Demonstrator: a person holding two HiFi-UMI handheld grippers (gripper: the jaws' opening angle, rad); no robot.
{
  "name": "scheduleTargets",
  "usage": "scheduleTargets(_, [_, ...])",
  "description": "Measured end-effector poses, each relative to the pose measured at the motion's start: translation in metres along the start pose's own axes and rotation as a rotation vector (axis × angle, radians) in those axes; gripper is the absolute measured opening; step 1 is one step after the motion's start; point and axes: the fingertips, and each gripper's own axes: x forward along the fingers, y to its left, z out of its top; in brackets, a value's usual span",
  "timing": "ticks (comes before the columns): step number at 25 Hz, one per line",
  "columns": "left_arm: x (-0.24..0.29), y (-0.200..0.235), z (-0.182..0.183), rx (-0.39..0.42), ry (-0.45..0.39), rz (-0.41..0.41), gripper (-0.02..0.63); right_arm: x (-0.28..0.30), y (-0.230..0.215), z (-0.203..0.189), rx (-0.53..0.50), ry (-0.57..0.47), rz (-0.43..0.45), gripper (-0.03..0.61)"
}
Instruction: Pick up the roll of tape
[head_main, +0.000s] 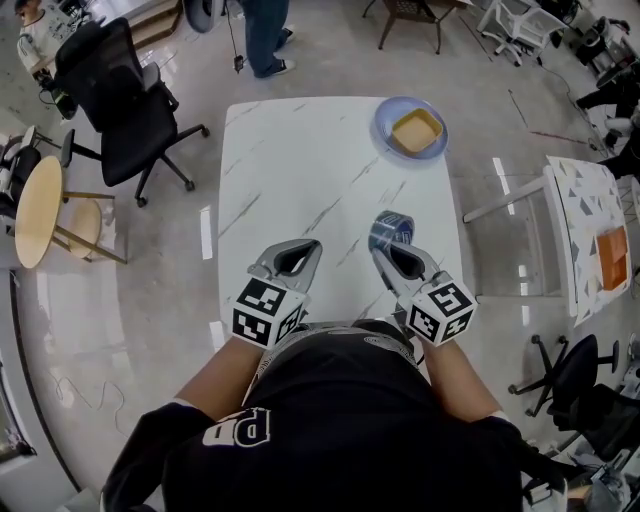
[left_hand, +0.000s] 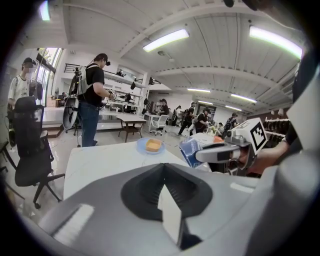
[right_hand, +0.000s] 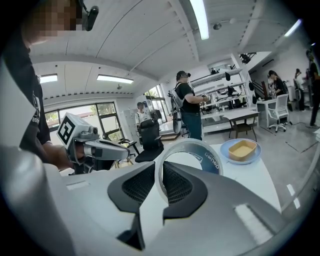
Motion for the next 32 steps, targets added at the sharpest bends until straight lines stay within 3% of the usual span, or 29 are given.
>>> scheduleTargets(32, [0.008,0.002,0.006,-0.007,0.004,0.018,0.055,0.010,-0.001,-0.001,-0.032,0.054,0.052,0.048])
